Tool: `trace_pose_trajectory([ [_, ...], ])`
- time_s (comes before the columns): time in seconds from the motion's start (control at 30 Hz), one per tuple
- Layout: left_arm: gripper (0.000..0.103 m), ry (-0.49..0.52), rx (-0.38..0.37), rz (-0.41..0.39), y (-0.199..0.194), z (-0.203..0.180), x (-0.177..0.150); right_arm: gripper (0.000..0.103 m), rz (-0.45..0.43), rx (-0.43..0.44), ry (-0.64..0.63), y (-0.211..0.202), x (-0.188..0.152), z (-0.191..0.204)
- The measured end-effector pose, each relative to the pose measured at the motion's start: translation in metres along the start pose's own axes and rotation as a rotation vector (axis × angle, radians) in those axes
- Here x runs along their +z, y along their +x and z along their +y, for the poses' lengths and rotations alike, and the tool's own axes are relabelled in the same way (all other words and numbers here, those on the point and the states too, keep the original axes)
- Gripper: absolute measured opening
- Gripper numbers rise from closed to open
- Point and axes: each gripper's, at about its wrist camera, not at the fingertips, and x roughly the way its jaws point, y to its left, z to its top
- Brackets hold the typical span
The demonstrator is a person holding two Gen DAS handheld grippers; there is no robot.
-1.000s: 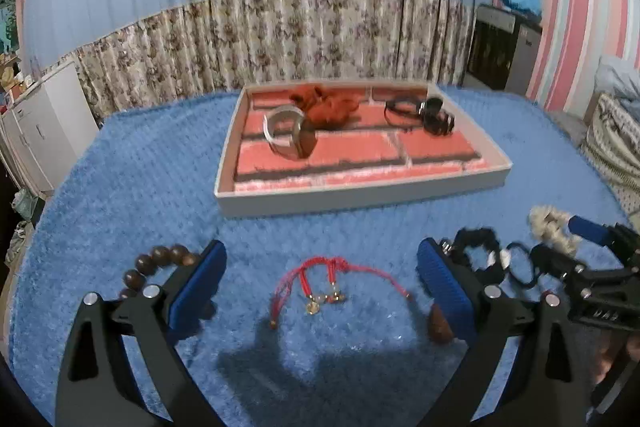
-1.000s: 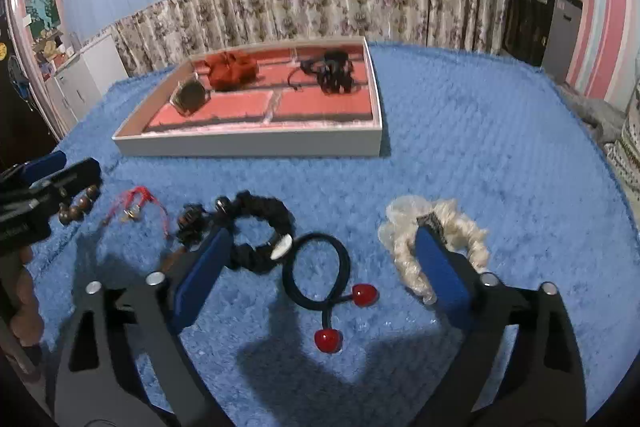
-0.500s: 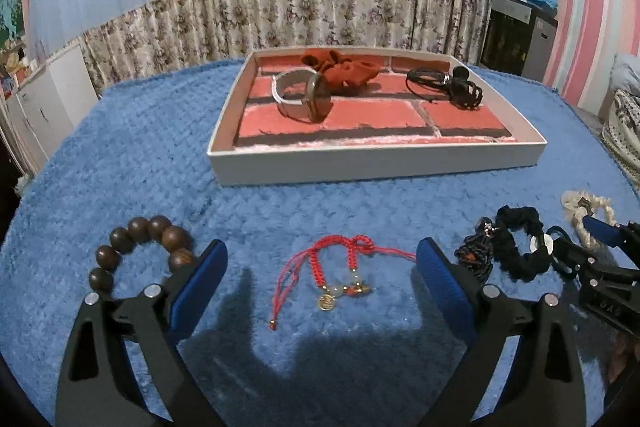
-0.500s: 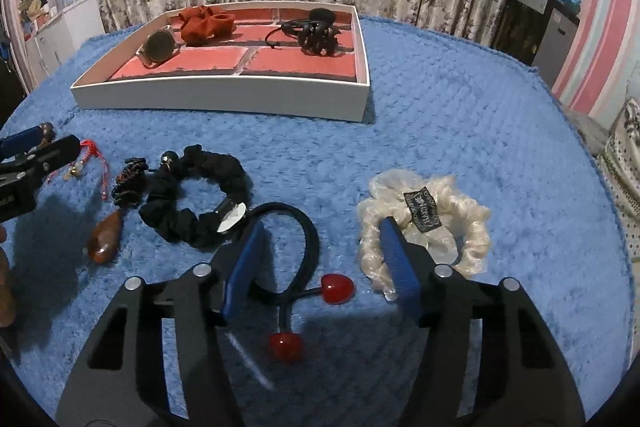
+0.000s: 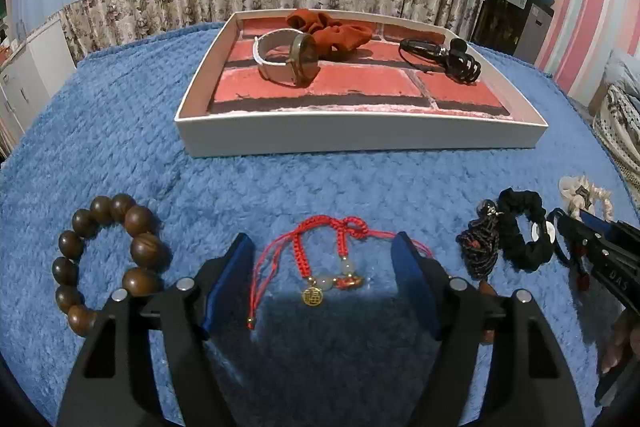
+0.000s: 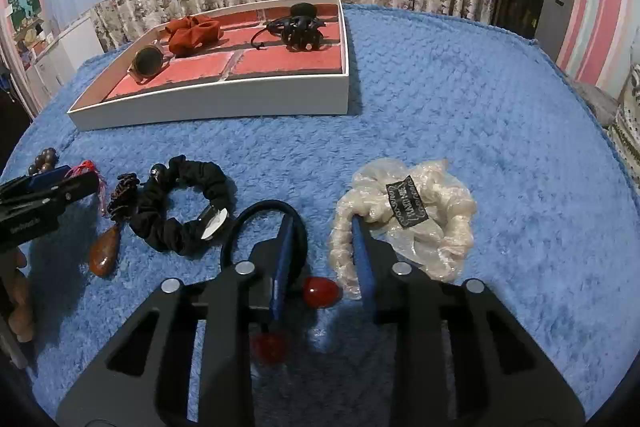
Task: Organize jewelry
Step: 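Grasp the red string bracelet with the left tool while the right tool grasps the cream scrunchie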
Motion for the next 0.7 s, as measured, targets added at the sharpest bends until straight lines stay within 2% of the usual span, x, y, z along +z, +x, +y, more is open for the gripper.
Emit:
trace_pose_trajectory([
  [0.1,0.06,0.017,0.023,-0.004,0.0,-0.003,-0.001,0.022,-0.003,-0.007,-0.014,-0.001,0.0,0.003],
  [0.17,0.055,0.019,0.022,-0.006,0.0,-0.003,-0.001,0.02,-0.005,-0.007,-0.019,-0.001,0.0,0.005],
  [0.3,0.04,0.013,0.011,-0.017,-0.001,-0.001,-0.001,0.014,-0.007,-0.002,-0.031,-0.001,-0.001,0.008],
  [0.4,0.033,0.012,0.011,-0.02,-0.002,-0.001,-0.002,0.012,-0.015,-0.001,-0.032,-0.003,-0.001,0.008],
  [0.43,0.027,0.008,0.008,-0.021,-0.002,0.0,-0.002,0.012,-0.017,0.001,-0.028,-0.003,-0.002,0.007],
  [0.7,0.009,-0.037,-0.041,-0.046,-0.009,0.007,-0.003,0.011,-0.044,0.022,-0.024,-0.009,-0.004,0.006],
])
